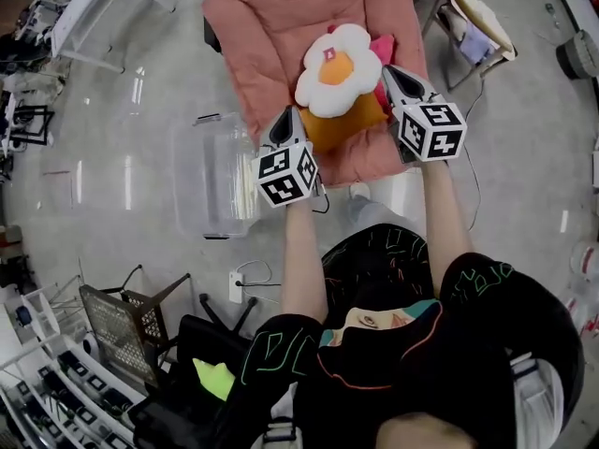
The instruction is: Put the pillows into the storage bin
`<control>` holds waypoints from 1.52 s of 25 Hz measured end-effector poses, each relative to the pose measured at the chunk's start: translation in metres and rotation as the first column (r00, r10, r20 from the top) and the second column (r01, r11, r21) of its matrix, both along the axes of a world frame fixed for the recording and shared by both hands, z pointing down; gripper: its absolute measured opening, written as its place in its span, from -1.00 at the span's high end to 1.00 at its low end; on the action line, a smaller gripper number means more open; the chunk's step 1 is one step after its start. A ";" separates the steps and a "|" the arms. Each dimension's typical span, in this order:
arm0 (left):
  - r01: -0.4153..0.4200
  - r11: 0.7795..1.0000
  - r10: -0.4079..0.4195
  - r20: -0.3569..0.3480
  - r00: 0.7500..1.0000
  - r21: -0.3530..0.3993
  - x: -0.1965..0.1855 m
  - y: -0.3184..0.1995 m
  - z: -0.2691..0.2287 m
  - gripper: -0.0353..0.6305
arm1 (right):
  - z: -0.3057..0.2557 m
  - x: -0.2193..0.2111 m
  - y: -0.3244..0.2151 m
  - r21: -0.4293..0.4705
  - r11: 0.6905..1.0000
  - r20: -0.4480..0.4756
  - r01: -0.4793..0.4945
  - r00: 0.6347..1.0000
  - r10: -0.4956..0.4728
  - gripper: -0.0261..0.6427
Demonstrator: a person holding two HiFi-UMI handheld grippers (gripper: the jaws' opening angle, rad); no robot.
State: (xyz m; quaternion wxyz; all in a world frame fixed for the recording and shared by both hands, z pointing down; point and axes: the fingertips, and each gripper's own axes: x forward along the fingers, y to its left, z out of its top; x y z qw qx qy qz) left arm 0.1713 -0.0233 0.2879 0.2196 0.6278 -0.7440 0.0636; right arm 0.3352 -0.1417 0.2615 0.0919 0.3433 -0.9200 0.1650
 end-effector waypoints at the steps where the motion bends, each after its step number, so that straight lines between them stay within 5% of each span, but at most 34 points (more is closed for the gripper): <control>1: -0.007 1.000 0.007 0.000 1.000 -0.015 0.000 -0.011 0.007 0.91 | 0.008 0.000 -0.011 -0.015 1.000 0.003 -0.006 1.000 0.006 0.93; 9: -0.015 0.997 0.013 -0.024 1.000 -0.081 -0.016 -0.053 0.027 0.91 | 0.026 -0.021 -0.050 -0.067 0.998 -0.008 0.009 1.000 -0.009 0.93; 20: -0.105 0.985 0.077 -0.194 0.978 -0.138 -0.043 -0.103 0.106 0.90 | 0.083 -0.038 -0.068 -0.118 0.992 -0.152 -0.039 0.988 0.021 0.93; 26: -0.157 0.960 0.090 -0.275 0.957 -0.231 -0.052 -0.104 0.153 0.90 | 0.124 -0.037 -0.066 -0.190 0.974 -0.240 -0.123 0.968 0.076 0.93; 34: -0.170 0.934 0.078 -0.284 0.956 -0.313 -0.078 -0.115 0.201 0.90 | 0.165 -0.036 -0.082 -0.214 0.952 -0.311 -0.218 0.939 0.145 0.93; 38: -0.168 0.918 0.046 -0.324 0.945 -0.359 -0.074 -0.110 0.233 0.69 | 0.185 -0.027 -0.081 -0.224 0.947 -0.376 -0.230 0.917 0.134 0.93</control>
